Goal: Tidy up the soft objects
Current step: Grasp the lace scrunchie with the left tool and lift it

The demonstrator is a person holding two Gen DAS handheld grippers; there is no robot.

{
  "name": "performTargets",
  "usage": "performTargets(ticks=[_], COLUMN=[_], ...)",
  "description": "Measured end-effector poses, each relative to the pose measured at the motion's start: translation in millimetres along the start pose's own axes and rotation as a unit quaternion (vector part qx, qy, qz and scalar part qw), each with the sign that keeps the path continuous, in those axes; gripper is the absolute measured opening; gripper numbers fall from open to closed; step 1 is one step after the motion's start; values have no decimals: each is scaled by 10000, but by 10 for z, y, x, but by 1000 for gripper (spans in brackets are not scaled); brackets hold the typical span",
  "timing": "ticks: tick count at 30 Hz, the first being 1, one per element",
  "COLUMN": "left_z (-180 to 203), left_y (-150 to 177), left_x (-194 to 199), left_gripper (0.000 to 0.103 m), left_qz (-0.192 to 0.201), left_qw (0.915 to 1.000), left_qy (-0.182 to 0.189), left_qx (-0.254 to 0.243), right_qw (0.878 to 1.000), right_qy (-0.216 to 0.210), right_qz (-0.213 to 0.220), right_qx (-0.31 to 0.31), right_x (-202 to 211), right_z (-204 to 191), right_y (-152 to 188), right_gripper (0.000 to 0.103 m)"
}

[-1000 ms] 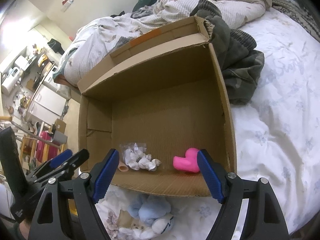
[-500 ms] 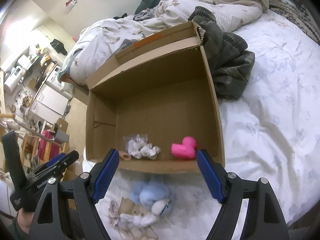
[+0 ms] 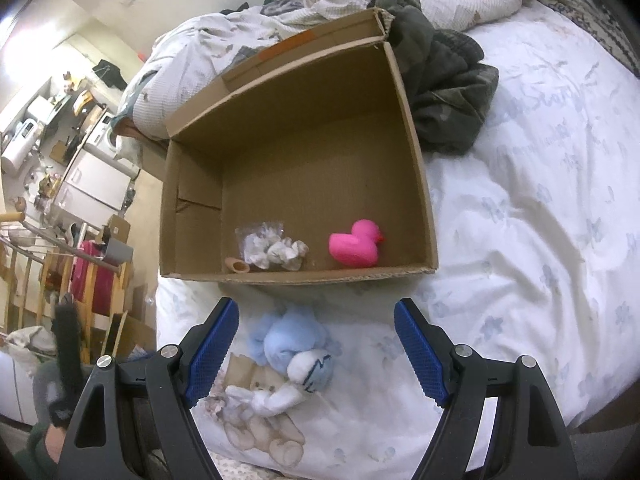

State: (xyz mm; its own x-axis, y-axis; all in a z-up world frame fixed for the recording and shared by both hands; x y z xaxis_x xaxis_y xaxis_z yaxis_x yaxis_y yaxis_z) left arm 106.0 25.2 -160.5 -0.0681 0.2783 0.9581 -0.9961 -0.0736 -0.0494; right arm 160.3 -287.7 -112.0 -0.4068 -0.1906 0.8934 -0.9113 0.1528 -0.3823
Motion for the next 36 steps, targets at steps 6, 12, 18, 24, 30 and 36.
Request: performTargets(ticks=[6, 12, 18, 24, 30, 36], left_z=[176, 75, 110, 152, 276, 311], left_y=[142, 110, 87, -65, -222, -242], left_x=[-280, -397, -421, 17, 442, 460], left_gripper=[62, 38, 13, 12, 12, 12], left_qz=[-378, -521, -510, 352, 1252, 1249], left_qw=[9978, 9981, 9977, 9984, 9903, 9912], left_qy=[-126, -170, -189, -282, -423, -236], left_qx=[-528, -286, -400, -344, -436, -361], right_qw=[9998, 9994, 9995, 9993, 9960, 9905], right_qy=[210, 299, 271, 104, -208, -305], right_qz=[-54, -135, -184, -357, -867, -1338], right_qx=[20, 48, -27, -64, -52, -18], right_x=[-38, -90, -109, -147, -343, -571], right_z=[26, 36, 62, 58, -46, -233], right_y=[22, 26, 11, 41, 147, 265], right_gripper=[85, 85, 85, 85, 85, 85])
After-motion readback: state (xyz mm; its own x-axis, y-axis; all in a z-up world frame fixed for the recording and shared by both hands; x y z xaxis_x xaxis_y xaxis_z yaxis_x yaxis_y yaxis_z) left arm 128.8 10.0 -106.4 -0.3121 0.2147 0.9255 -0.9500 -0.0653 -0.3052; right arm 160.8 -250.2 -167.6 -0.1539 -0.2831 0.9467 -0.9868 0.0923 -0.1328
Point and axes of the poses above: each gripper's, at about its wrist camera, not at the fingertips, and x roughly against the way its jaws point, z to its right, y to its underside, the point moved 3 cm from there along -x, roughly the way its jaws point, and after that the axes turned 11 degrees about y, right-handed, at the moved point
